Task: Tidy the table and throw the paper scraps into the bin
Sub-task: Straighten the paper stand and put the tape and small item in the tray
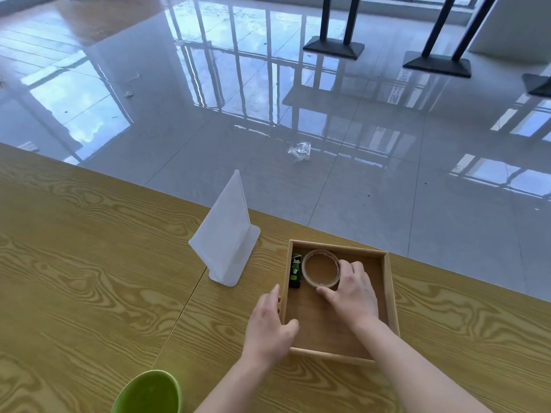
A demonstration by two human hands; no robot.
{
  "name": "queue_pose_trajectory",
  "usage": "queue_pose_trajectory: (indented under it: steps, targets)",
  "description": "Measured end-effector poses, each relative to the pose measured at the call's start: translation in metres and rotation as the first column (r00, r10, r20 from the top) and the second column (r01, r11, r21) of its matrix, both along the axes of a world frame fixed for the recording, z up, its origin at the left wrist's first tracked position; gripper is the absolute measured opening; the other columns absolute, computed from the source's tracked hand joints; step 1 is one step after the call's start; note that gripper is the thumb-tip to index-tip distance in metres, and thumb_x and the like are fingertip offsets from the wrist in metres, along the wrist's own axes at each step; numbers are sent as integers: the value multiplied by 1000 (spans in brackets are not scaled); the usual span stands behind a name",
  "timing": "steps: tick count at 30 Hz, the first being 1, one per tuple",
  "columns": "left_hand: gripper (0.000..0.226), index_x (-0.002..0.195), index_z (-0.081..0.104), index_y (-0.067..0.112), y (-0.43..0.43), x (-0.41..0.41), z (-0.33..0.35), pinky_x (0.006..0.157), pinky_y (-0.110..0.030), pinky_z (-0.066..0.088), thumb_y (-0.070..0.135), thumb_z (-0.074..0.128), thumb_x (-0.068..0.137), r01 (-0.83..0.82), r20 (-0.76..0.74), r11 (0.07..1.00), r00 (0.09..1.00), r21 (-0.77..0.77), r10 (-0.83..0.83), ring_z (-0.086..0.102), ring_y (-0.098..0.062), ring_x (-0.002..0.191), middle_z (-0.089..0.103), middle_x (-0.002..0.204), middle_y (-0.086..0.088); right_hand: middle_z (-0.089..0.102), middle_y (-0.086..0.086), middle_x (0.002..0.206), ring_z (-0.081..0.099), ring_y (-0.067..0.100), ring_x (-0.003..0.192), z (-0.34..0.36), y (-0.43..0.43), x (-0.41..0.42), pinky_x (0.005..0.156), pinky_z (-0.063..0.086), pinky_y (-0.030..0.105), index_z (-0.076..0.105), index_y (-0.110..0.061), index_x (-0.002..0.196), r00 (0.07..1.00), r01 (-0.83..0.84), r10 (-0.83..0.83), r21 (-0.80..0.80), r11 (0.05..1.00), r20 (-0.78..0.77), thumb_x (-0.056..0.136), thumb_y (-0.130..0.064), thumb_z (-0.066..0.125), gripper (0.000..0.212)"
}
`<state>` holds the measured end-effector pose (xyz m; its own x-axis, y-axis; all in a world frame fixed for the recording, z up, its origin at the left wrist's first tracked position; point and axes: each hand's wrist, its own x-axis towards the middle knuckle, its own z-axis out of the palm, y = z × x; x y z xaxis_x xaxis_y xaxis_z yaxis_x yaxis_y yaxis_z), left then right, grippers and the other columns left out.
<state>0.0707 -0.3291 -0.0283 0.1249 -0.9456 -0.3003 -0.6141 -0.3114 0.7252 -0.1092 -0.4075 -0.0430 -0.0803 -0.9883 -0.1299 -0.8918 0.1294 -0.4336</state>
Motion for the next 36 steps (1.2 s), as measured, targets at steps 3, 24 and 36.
queue_pose_trajectory:
  steps: [3,24,36]
  targets:
    - [90,152,26,18,12,1,2,94,-17,37,37,67,75,24,-23,1000,999,-9,-25,45,-2,118,47,134,9,48,4,123,52,23,113,4,2,-3,90,46,32,42,-17,140,999,-10,9,17,1000,52,71,-50,81,86]
    - [101,153,20,13,28,11,0,116,-31,28,29,82,75,152,118,988,981,6,-151,33,-15,139,38,150,1,62,9,130,56,27,120,19,81,-86,97,45,38,57,-9,133,966,239,-252,175,955,58,96,-26,57,41]
    - [86,150,31,11,6,47,0,116,-34,29,22,79,79,31,167,1000,986,4,-31,35,-20,140,43,149,-4,67,8,112,60,27,106,19,63,-40,88,47,37,63,-8,124,950,250,-275,166,954,151,94,-23,61,34]
